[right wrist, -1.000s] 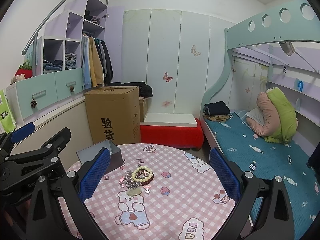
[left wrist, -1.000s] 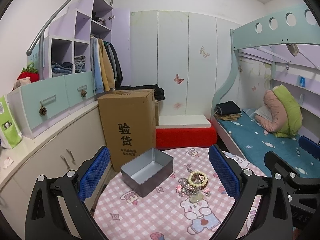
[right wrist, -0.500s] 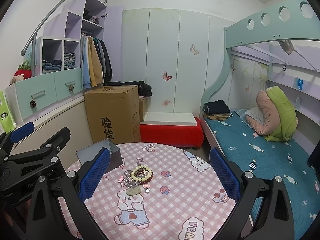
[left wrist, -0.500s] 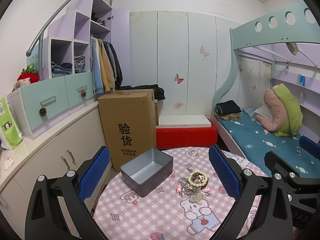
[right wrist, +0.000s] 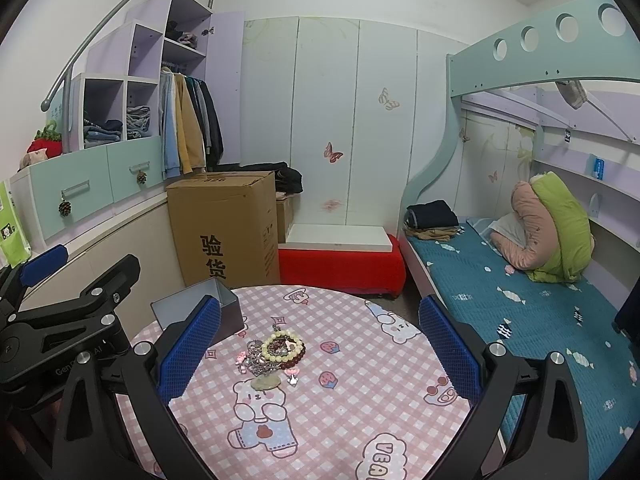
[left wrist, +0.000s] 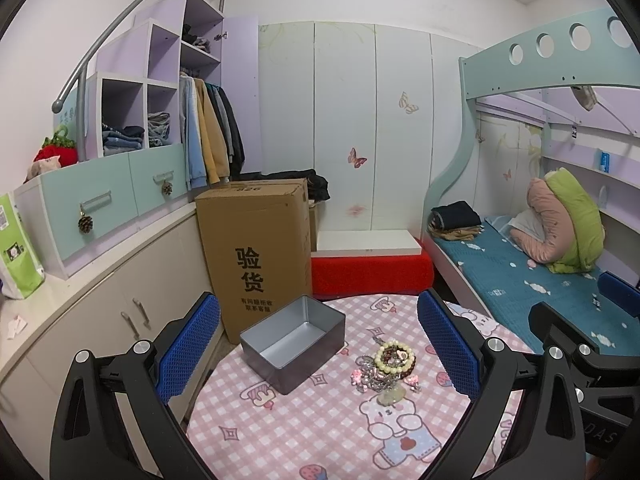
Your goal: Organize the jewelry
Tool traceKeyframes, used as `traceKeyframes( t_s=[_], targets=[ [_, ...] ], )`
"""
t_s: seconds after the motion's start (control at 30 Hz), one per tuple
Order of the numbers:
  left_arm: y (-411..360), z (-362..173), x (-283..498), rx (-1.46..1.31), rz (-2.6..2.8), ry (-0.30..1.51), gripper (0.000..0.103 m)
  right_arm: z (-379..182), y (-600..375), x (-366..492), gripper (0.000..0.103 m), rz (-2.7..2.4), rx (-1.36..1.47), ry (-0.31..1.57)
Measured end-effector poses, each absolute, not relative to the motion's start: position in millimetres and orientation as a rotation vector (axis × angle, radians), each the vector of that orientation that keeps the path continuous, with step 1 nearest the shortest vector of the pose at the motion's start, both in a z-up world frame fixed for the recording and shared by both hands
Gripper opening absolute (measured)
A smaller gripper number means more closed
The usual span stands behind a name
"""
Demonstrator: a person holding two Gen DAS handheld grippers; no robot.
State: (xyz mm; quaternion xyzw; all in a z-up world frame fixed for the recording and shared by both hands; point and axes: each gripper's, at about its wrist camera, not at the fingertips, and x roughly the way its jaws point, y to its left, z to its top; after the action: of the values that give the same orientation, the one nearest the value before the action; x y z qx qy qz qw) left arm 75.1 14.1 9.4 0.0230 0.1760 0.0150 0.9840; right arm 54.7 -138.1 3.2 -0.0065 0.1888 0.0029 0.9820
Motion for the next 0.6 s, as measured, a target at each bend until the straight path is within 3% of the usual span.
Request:
traceKeyframes(
  t_s=[0.6],
  targets=[
    [14.7, 4.6, 77.6, 0.021, -0.013, 0.355, 0.096, 2.1, -138.7, 54.7, 0.097, -0.01, -0.001, 0.388]
  ],
)
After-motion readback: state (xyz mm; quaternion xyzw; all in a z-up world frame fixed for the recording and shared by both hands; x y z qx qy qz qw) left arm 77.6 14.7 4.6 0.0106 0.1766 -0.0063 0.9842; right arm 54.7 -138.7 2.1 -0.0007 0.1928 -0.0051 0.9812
